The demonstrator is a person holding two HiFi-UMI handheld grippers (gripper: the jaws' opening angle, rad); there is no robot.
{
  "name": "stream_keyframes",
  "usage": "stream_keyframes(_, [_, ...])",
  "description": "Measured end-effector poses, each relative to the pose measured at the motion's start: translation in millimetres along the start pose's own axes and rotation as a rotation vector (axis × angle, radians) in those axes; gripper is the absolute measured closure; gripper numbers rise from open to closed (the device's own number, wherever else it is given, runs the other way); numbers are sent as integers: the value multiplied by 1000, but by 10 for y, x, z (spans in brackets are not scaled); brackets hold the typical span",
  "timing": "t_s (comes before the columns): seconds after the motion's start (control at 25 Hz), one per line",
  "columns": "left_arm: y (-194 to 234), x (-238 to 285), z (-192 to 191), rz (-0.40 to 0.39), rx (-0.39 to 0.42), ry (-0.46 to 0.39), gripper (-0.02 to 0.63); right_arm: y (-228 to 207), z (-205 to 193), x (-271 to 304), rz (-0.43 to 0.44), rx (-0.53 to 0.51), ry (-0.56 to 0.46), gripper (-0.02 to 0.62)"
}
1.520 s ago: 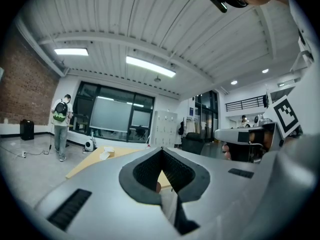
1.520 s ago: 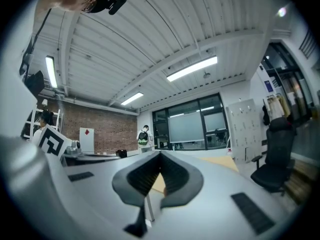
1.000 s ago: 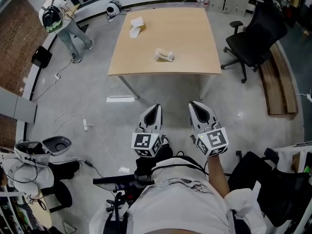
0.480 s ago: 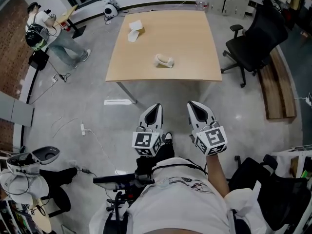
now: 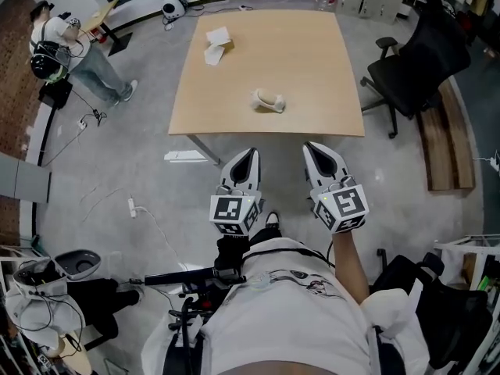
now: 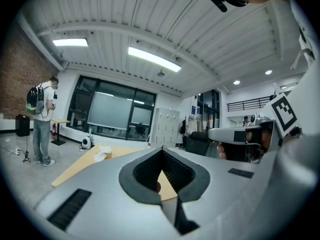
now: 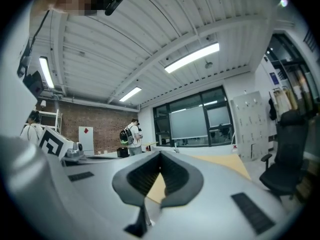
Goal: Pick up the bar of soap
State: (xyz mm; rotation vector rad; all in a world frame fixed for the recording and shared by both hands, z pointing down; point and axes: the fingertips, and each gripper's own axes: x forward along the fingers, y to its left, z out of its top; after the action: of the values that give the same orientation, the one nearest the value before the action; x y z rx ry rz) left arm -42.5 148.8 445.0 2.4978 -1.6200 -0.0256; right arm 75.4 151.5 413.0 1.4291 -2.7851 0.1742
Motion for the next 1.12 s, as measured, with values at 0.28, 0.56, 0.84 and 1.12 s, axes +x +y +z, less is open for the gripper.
stream_keyframes(0.28, [388, 336, 90, -18, -1, 12, 606, -100, 70, 521, -18, -3, 6, 592])
stream_keyframes(0.56, [674, 541, 19, -21, -30, 32, 606, -154, -26, 817, -38, 1, 40, 592])
stream_keyframes(0.84, [793, 778, -106, -13, -55, 69, 606, -405, -111, 1021, -53, 31, 66, 592])
stream_keyframes(1.12, [1035, 1267, 3, 36, -31, 47, 606, -765, -69, 1500, -12, 39, 45, 592])
